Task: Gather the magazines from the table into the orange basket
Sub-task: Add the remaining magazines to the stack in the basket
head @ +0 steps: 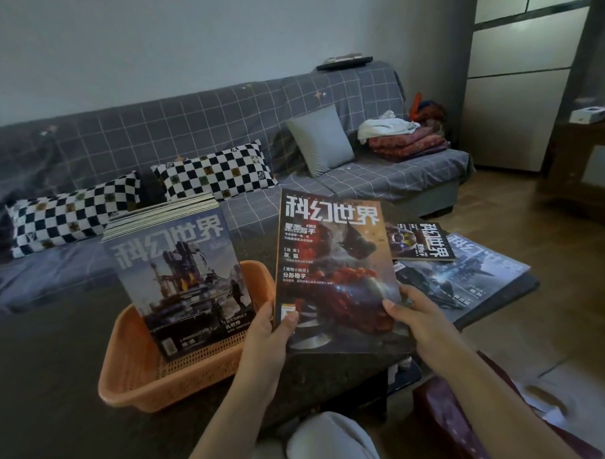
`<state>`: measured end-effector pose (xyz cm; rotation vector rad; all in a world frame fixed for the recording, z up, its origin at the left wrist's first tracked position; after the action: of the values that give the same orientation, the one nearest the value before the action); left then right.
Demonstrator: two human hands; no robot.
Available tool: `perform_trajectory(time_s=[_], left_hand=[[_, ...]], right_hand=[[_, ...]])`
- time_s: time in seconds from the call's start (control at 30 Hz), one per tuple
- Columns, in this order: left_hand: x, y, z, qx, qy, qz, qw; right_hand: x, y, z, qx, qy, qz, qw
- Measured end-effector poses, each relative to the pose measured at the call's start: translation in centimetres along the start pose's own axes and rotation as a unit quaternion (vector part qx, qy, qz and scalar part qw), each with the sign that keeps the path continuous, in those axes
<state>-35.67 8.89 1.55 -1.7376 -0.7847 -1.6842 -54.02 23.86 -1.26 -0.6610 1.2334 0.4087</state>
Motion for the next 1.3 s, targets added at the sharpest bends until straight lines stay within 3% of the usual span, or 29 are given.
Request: perform_trajectory(time_s=[0.27, 0.47, 0.7, 0.87, 0.97, 1.14, 1.3], left_hand=[[3.2, 7.8, -0.4, 0.043, -0.041, 0.074, 0.995], [4.0, 14.5, -1.6, 0.104, -0.023, 0.102, 0.989], [3.5, 20.5, -3.5, 0.215, -0.025, -0.067, 0.974], [2.5, 22.6, -4.4, 0.281, -0.021, -0.227, 0.932], [1.5, 23.3, -4.5, 0.309, -0.007, -0.279, 0.909], [-0.1, 23.5, -4.4, 0.329, 0.016, -0.323, 0.887], [-0.5, 23.4, -4.0, 0.354, 0.014, -0.306, 0.883]], right_hand=[[-3.7, -9.3, -1.4, -0.087, 0.073, 0.041, 0.993], [-3.8, -16.4, -3.1, -0.138, 0.094, 0.079, 0.983], [-1.8, -22.3, -6.2, -0.113, 0.147, 0.239, 0.953], [0.3, -24.1, -8.3, -0.083, 0.175, 0.378, 0.905], [1.5, -24.6, -8.5, -0.07, 0.191, 0.398, 0.894], [2.4, -25.0, -8.6, -0.036, 0.237, 0.434, 0.868], [3.1, -25.2, -8.7, -0.029, 0.221, 0.459, 0.86]])
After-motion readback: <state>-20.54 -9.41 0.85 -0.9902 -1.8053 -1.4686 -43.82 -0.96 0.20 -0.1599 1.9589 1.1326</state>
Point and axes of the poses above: each hand's wrist, its own z-axis away from the middle knuckle, its own y-axis out of the back of the hand, x = y × z, the point moved 4 cm from there along -z, towards the middle knuckle, and after that the axes turned 2 degrees about -y, right-handed, at the moved point
